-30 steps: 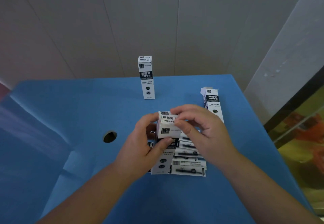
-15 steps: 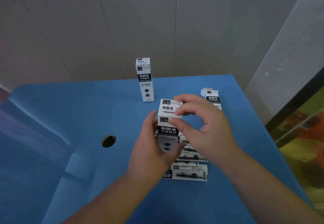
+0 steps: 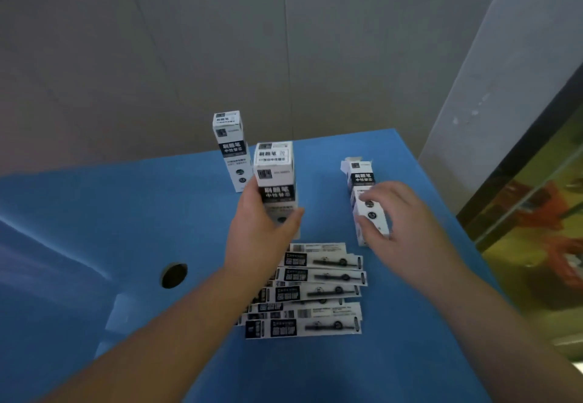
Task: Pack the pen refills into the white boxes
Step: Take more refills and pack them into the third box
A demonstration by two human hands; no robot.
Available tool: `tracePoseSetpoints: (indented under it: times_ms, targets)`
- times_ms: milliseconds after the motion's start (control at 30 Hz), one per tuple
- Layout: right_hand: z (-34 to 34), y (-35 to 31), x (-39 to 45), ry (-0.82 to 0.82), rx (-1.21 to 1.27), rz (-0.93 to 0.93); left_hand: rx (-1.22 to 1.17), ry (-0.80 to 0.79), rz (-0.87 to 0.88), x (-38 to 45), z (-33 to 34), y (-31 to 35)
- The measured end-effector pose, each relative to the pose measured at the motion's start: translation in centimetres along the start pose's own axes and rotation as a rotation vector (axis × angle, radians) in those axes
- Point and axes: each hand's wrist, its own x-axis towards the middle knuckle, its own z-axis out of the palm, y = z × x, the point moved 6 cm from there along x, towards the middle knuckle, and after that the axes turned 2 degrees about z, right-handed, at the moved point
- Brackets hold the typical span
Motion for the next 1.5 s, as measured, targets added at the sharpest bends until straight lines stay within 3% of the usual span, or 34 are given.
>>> tracePoseSetpoints:
  times_ms: [133, 567, 933, 1167, 1333, 1500]
  targets:
    - [0.1, 3.0, -1.8, -0.061, -0.232, 0.104, 0.044, 0.011, -0.003, 5.0, 2.4, -0.7]
    - [-1.0, 5.7, -5.8, -0.121, -0.152, 0.242, 0.057, 0.070, -0.049, 13.8, 7.1, -3.0]
    - [-2.9, 6.6, -6.2, -0.077, -0.149, 0.271, 0.164, -0.072, -0.344, 9.6, 7.7, -6.1]
    - [-3.8, 7.0, -6.7, -0.047, -0.121, 0.265, 0.227, -0.046, -0.314, 4.1, 8.7, -3.0]
    - [-4.4, 6.8, -7.6, -0.041, -0.118, 0.246, 0.199, -0.167, -0.221, 3.6, 13.2, 1.4]
    - [-5.3, 6.6, -9.0, -0.045, -0.142, 0.259, 0.198, -0.355, -0.427, 5.7, 18.6, 2.5]
